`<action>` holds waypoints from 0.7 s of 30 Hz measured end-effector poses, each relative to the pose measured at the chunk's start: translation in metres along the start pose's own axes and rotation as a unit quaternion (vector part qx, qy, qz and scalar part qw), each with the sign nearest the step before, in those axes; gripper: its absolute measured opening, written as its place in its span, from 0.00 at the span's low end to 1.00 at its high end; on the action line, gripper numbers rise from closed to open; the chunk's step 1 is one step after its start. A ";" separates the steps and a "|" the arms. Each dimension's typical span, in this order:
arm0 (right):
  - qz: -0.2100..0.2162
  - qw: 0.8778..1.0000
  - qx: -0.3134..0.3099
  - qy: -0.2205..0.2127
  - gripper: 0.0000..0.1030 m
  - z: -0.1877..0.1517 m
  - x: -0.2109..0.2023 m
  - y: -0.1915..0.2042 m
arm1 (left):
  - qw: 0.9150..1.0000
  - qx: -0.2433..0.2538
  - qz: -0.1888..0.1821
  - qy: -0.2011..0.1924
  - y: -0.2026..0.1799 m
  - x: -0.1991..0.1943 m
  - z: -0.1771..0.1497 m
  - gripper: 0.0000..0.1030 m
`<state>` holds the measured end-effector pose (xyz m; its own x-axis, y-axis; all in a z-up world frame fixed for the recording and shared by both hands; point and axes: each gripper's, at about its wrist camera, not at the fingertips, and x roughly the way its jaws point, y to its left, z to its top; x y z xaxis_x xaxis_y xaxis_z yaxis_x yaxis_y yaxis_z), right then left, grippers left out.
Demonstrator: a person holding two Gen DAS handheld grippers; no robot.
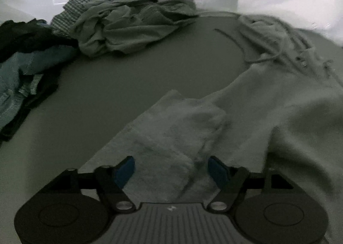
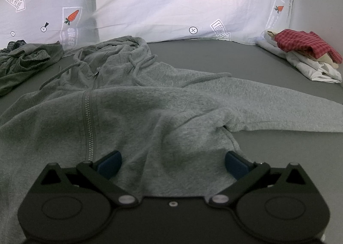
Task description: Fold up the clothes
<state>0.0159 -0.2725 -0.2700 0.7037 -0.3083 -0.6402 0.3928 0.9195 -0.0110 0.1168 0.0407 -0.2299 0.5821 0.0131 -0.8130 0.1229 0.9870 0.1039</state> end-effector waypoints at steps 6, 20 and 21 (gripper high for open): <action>0.000 1.000 0.000 0.000 1.00 0.000 0.000 0.000 | 0.997 -0.065 0.026 -0.027 0.030 -0.013 0.002 0.13; -0.001 1.000 0.000 0.000 1.00 0.000 0.000 0.000 | 0.936 -0.205 0.280 -0.050 0.207 -0.089 -0.044 0.11; -0.001 1.000 0.000 0.000 1.00 0.000 0.000 0.000 | 0.931 -0.220 0.288 -0.043 0.216 -0.091 -0.054 0.11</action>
<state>0.0160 -0.2724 -0.2696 0.7030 -0.3098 -0.6402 0.3936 0.9192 -0.0126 0.0476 0.2613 -0.1645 0.5148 0.5655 -0.6444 -0.5589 0.7913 0.2480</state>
